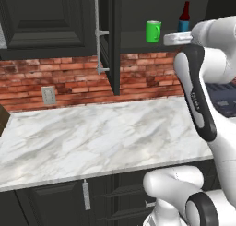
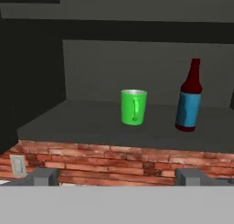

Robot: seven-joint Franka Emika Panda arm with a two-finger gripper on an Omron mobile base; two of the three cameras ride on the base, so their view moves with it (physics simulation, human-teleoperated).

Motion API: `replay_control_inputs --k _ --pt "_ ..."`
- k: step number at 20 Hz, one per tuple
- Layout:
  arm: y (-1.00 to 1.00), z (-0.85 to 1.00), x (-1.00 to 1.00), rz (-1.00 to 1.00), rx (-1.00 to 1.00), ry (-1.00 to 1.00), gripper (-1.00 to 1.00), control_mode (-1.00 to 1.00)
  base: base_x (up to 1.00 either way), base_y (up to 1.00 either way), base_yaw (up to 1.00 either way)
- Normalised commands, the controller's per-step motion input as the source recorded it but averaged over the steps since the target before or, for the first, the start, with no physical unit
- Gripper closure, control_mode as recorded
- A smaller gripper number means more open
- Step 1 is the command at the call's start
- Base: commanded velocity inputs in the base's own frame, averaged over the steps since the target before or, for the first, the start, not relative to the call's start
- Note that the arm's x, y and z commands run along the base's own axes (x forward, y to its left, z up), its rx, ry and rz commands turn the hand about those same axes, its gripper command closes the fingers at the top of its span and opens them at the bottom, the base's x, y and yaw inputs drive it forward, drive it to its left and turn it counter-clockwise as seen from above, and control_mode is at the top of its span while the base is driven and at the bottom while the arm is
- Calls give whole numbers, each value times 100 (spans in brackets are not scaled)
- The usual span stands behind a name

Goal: Open the cabinet directly in front. Then move the beer and the mug to the dining counter with the jar on it.

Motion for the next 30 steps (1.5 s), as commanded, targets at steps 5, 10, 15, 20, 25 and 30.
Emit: replay_control_inputs --k 5,10,15,20,25,30 --pt "-5 0 60 0 0 13 -100 -100 0 0 0" --pt "-14 0 55 0 0 6 -100 -100 0 0 0" --pt "-5 -10 32 1 0 0 -100 -100 0 0 0" --pt "0 -24 25 0 0 -4 -100 -100 0 0 0" --pt "-5 -5 43 0 1 -1 -100 -100 0 0 0" --pt "-15 0 65 0 7 0 -100 -100 0 0 0"
